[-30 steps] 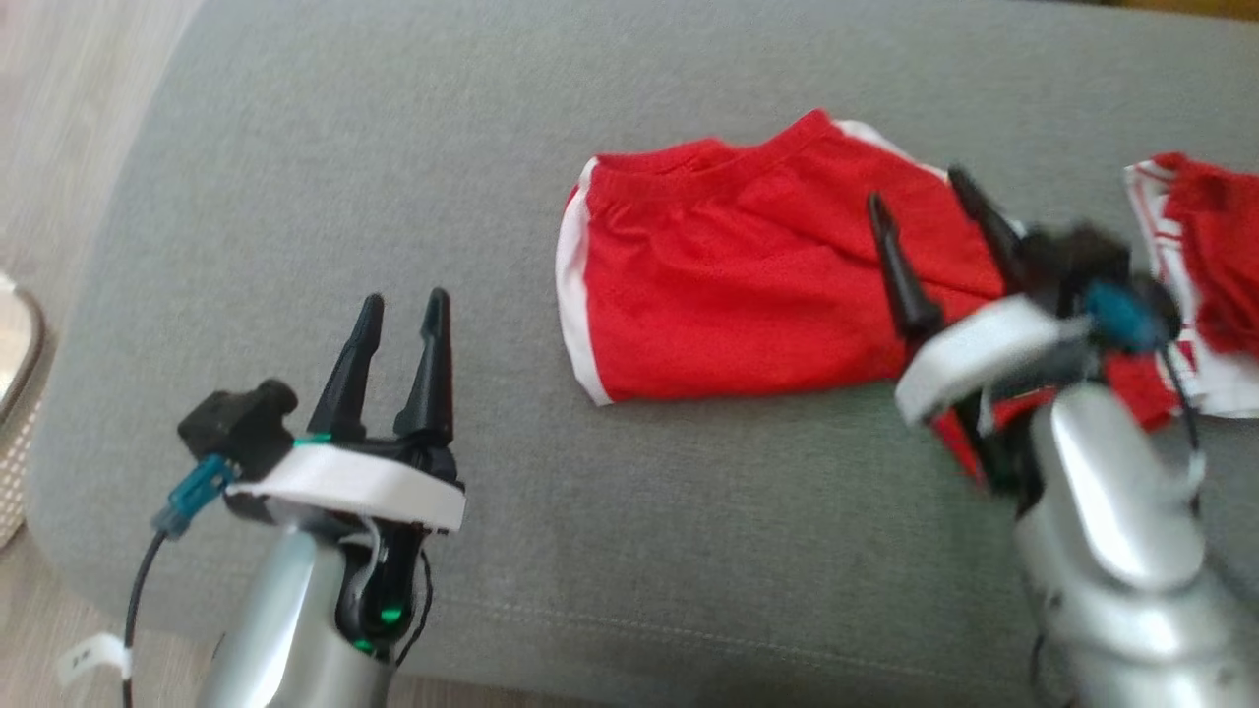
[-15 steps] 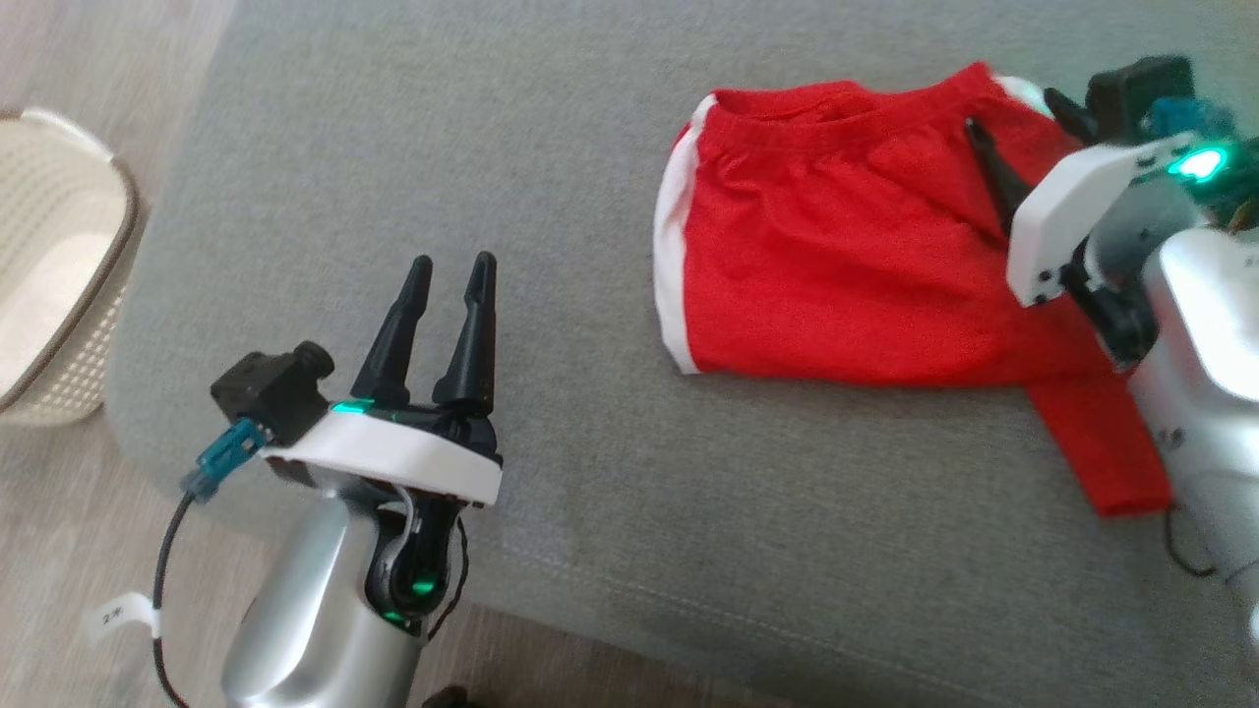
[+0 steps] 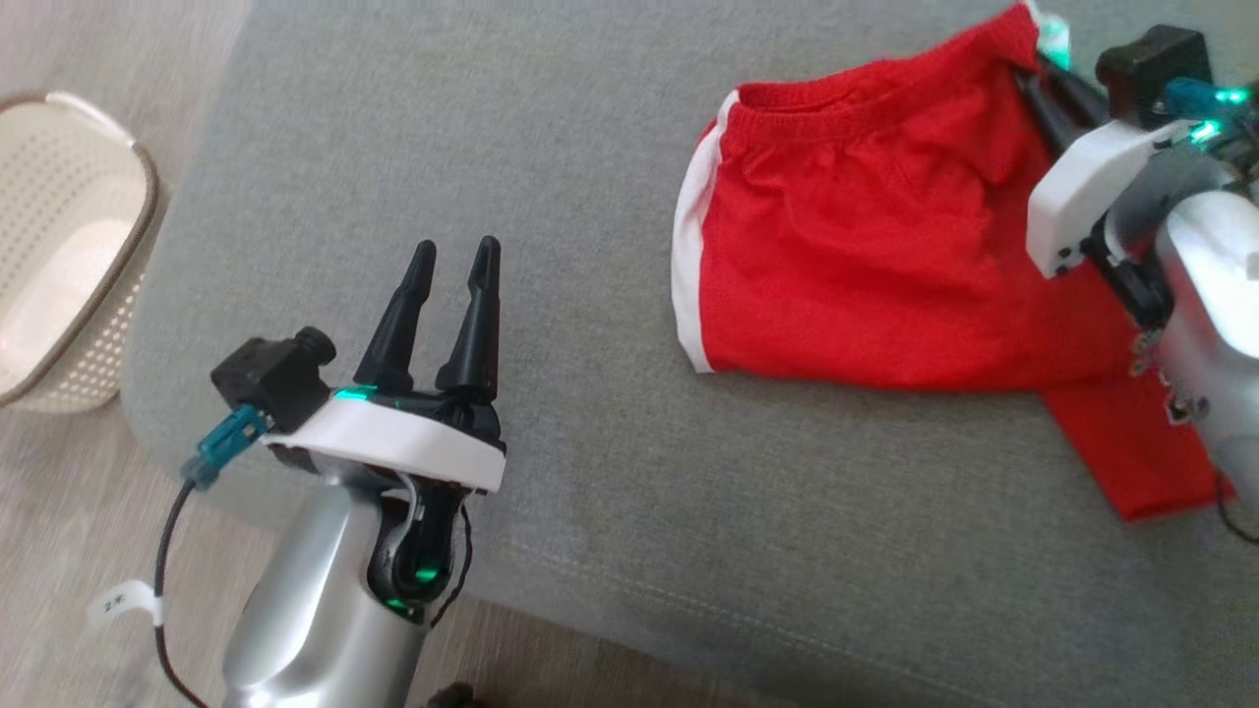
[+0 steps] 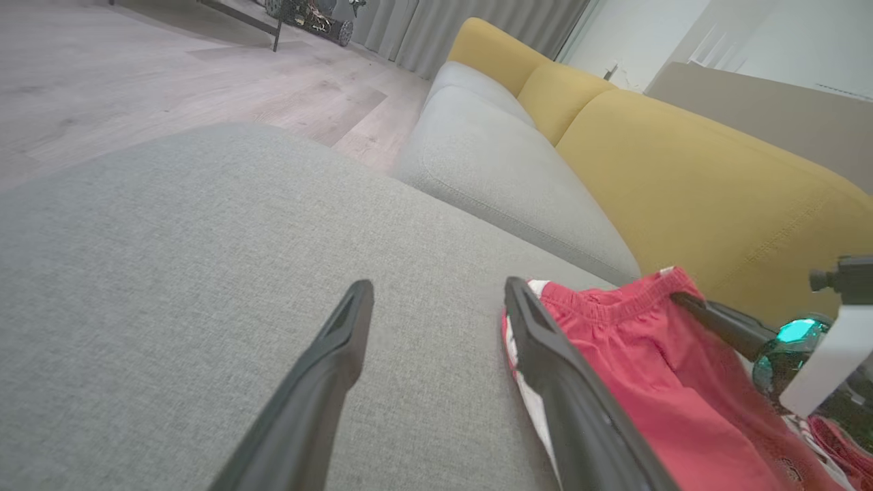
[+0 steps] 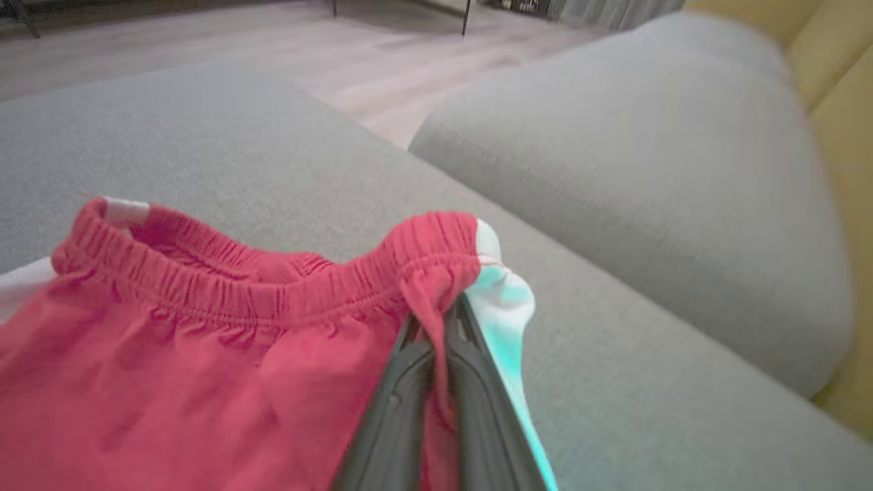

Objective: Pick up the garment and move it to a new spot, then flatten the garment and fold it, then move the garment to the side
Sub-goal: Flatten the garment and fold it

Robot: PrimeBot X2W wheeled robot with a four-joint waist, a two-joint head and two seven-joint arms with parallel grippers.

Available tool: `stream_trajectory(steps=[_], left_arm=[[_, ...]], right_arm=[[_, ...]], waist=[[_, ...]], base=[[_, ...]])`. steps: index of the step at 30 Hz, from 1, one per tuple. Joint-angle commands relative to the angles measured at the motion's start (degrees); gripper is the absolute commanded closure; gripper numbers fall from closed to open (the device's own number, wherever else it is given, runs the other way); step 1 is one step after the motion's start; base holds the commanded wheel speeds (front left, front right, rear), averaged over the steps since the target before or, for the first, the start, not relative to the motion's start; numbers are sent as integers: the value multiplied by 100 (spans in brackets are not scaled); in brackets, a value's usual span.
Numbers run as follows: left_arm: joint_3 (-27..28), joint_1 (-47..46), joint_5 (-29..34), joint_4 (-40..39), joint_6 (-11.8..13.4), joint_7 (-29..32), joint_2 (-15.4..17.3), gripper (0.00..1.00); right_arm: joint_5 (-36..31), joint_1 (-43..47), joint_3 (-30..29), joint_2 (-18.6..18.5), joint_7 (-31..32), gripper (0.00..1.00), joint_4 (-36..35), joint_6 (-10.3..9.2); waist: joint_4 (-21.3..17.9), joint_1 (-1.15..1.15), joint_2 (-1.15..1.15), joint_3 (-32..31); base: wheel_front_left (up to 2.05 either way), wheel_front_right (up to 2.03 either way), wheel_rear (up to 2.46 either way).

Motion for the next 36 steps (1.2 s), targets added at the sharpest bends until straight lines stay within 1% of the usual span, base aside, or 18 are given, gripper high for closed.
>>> stream_trajectory(steps=[1, 2, 3, 5, 8, 9, 11, 16, 21, 28, 30, 32, 34, 36], left_arm=[[206, -93, 55, -147, 11, -31, 79, 0], [221, -75, 77, -140, 12, -31, 79, 0], [221, -75, 77, -140, 12, -31, 79, 0], [250, -27, 126, -126, 11, -31, 79, 0], [279, 71, 191, -100, 13, -31, 79, 0], [300, 150, 228, -81, 19, -31, 79, 0], [321, 245, 256, -60, 29, -31, 79, 0], [369, 491, 300, -44, 66, -31, 79, 0], [358, 640, 320, -82, 103, -31, 79, 0], [241, 692, 294, -167, 117, -31, 79, 0], [198, 671, 278, -184, 108, -31, 79, 0], [160, 616, 250, -206, 101, -31, 79, 0], [136, 531, 197, -232, 100, -31, 79, 0], [95, 427, 136, -255, 92, -31, 79, 0]], right_arm=[[-313, -246, -23, -43, -521, 100, -97, -4], [-509, -304, -91, -35, -783, 100, -88, -4], [-509, -304, -91, -35, -783, 100, -88, -4], [-944, -390, -285, 17, -1186, 100, -115, -4], [-1586, -389, -714, 131, -1429, 100, -425, -4], [-1981, -270, -1003, 220, -1472, 100, -809, -4], [-2333, -103, -1271, 290, -1484, 100, -1327, -4], [-2914, 435, -1838, 365, -1488, 100, -2773, -4], [-3149, 768, -2248, 285, -1386, 100, -3674, -4], [-3148, 893, -2663, -31, -793, 100, -4727, -4], [-3096, 880, -2637, -144, -625, 100, -4815, -4], [-2988, 830, -2474, -240, -482, 100, -4775, -4], [-2876, 722, -2204, -357, -378, 100, -4572, -4], [-2736, 557, -1865, -449, -337, 100, -4209, -4]], waist=[[-130, 0, 0, -188], [-176, 0, 0, -260], [-176, 0, 0, -260], [-279, 0, 0, -423], [-425, 0, 0, -699], [-515, 0, 0, -897], [-597, 0, 0, -1096], [-780, 0, 0, -1508], [-861, 0, 0, -1708], [-767, 0, 0, -1639], [-696, 0, 0, -1525], [-605, 0, 0, -1366], [-500, 0, 0, -1170], [-378, 0, 0, -953]], base=[[0, 0, 0], [0, 0, 0], [0, 0, 0], [0, 0, 0], [0, 0, 0], [0, 0, 0], [0, 0, 0], [0, 0, 0], [0, 0, 0], [0, 0, 0], [0, 0, 0], [0, 0, 0], [0, 0, 0], [0, 0, 0]])
